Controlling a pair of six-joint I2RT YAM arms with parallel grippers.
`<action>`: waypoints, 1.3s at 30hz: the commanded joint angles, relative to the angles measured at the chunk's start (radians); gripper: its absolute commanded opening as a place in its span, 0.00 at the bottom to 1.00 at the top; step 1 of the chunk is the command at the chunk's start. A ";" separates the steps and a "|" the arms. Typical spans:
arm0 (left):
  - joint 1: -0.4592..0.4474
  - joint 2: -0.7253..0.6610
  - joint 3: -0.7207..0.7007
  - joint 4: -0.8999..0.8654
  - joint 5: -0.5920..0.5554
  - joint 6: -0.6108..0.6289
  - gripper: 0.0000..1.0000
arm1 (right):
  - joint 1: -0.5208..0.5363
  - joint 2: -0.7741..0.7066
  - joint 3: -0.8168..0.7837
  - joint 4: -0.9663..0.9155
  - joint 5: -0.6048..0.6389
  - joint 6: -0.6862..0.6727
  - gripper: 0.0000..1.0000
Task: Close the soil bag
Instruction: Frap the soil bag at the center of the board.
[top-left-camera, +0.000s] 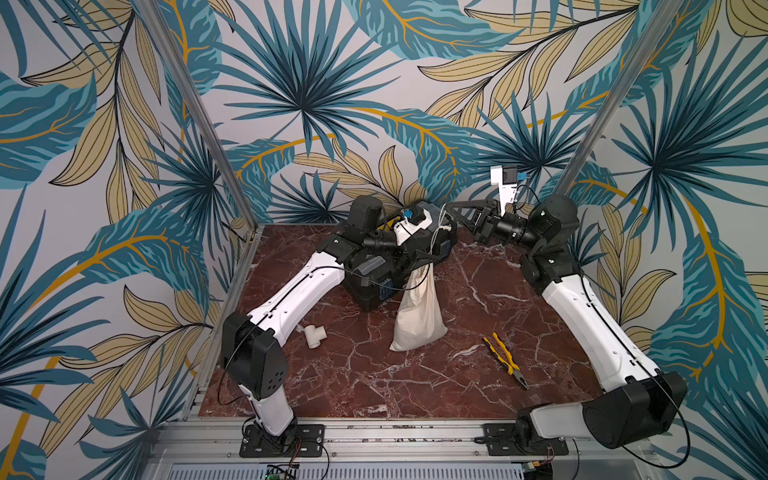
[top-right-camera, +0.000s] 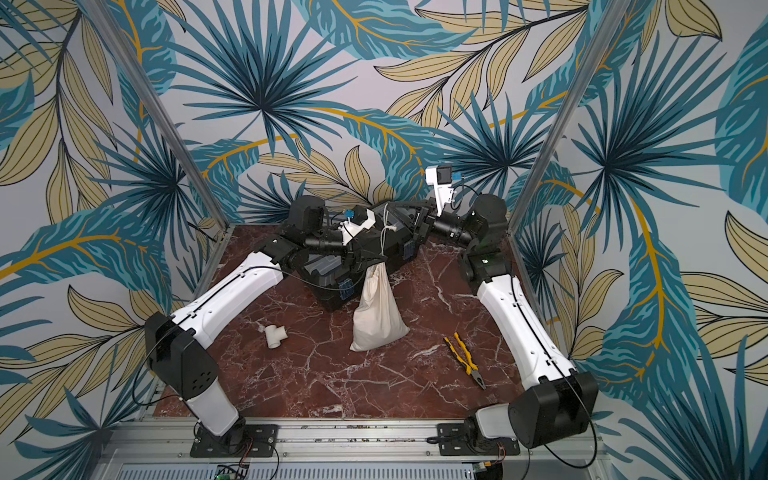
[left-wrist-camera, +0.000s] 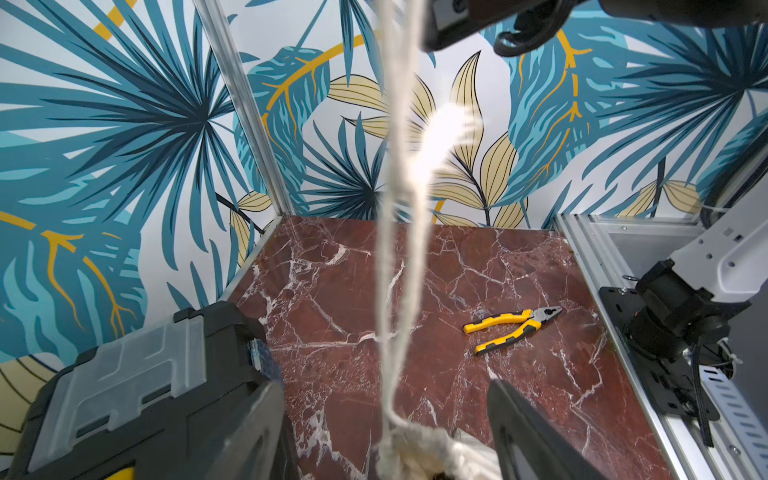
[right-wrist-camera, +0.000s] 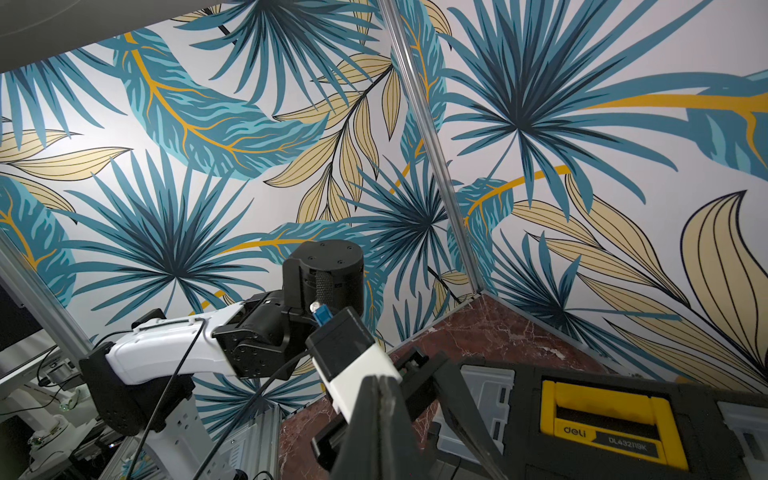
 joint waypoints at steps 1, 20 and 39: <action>0.003 0.029 0.049 0.028 0.046 -0.041 0.73 | -0.005 -0.008 0.020 0.012 -0.005 0.005 0.00; -0.060 0.074 0.098 -0.158 0.056 0.052 0.31 | -0.005 -0.028 0.013 0.011 0.030 0.019 0.00; -0.150 0.000 0.046 -0.258 -0.263 0.187 0.00 | -0.014 -0.067 0.031 -0.069 0.118 -0.035 0.00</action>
